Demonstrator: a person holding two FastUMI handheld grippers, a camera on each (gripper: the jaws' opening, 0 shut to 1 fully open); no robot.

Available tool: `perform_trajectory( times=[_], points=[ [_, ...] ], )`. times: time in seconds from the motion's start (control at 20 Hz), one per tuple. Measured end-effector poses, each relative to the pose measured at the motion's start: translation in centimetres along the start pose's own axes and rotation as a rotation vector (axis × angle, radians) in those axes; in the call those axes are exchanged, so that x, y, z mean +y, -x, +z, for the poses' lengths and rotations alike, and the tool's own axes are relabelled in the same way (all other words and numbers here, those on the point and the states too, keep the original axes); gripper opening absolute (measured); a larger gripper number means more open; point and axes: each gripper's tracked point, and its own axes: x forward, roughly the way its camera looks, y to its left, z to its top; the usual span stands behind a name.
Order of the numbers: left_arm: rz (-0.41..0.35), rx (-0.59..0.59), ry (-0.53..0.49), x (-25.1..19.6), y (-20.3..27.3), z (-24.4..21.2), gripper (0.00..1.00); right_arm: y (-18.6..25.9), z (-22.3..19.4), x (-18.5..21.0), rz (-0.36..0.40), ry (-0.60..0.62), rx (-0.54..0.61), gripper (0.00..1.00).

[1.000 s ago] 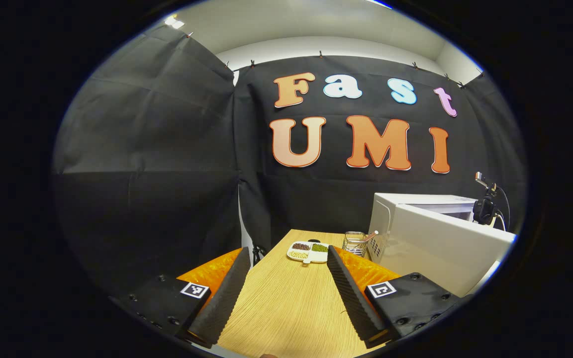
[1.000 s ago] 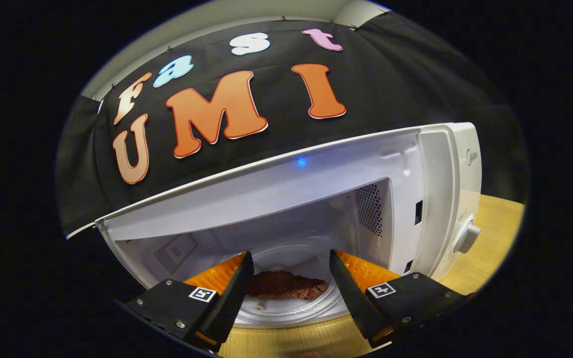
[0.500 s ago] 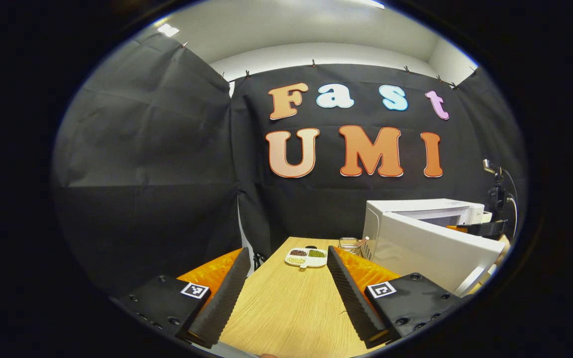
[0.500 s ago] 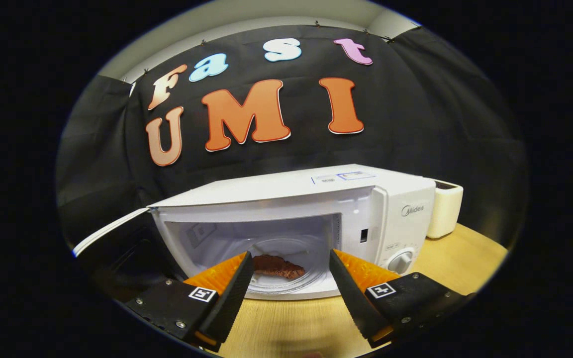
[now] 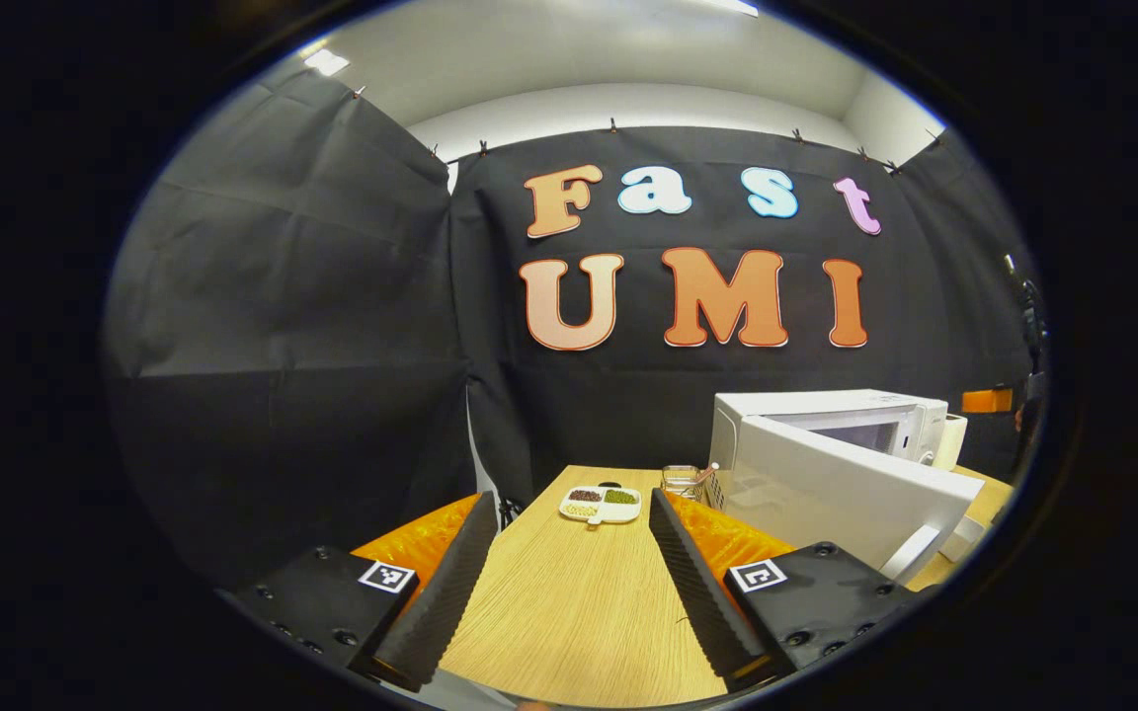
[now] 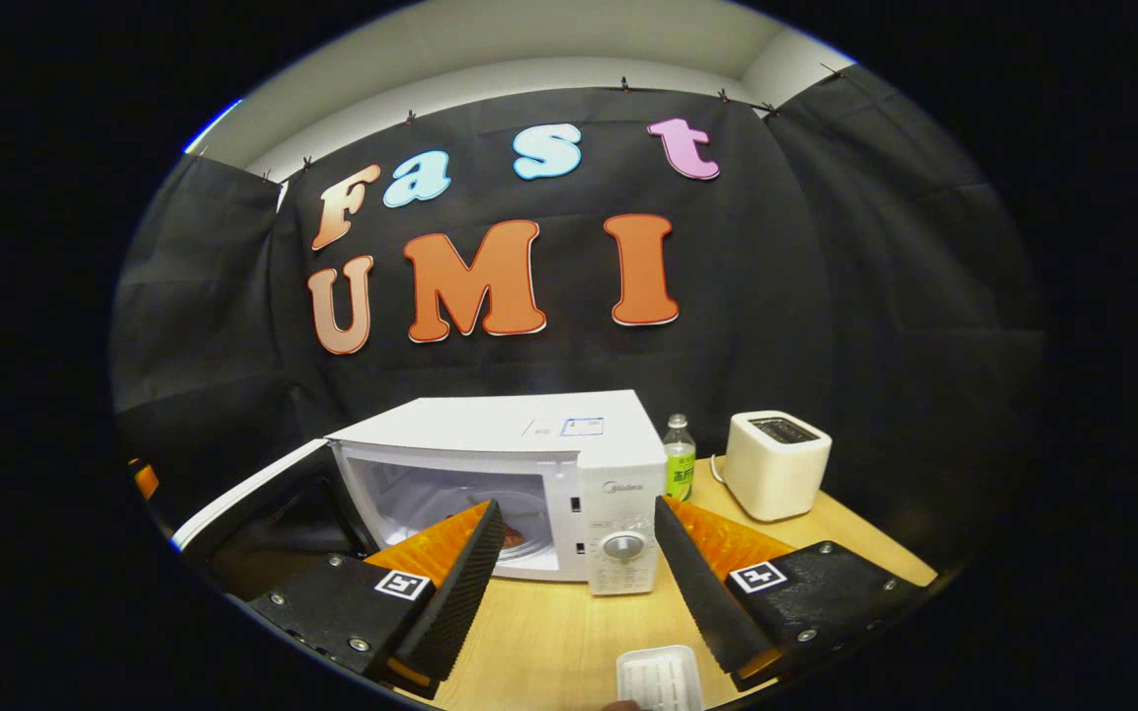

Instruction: Open the microwave oven with the left hand, put the food in, and close the microwave oven.

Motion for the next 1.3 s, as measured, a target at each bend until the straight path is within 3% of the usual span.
perform_trajectory(
  times=[0.4, 0.6, 0.75, 0.9, 1.1, 1.3],
  points=[
    [-0.068, 0.049, 0.008, -4.2, -2.4, -3.0, 0.98, 5.8, 2.8, -7.2, -0.096, 0.092, -0.043, 0.95],
    [-0.152, 0.086, 0.009, -8.9, -3.5, -5.1, 0.99, 7.8, 3.6, -9.6, -0.136, 0.068, -0.063, 0.95],
    [-0.245, 0.107, 0.004, -13.0, -3.8, -5.9, 0.98, 8.9, 3.8, -11.0, -0.155, 0.057, -0.07, 0.95],
    [-0.256, 0.117, -0.005, -14.6, -4.2, -6.2, 0.96, 9.7, 3.9, -12.0, -0.169, 0.045, -0.073, 0.95],
    [-0.334, 0.133, 0.051, -18.2, -4.1, -6.3, 0.96, 10.6, 4.0, -13.7, -0.197, 0.03, -0.078, 0.95],
    [-0.392, 0.122, 0.038, -22.2, -4.3, -5.7, 0.99, 11.3, 3.8, -14.7, -0.216, 0.021, -0.074, 0.95]
  ],
)
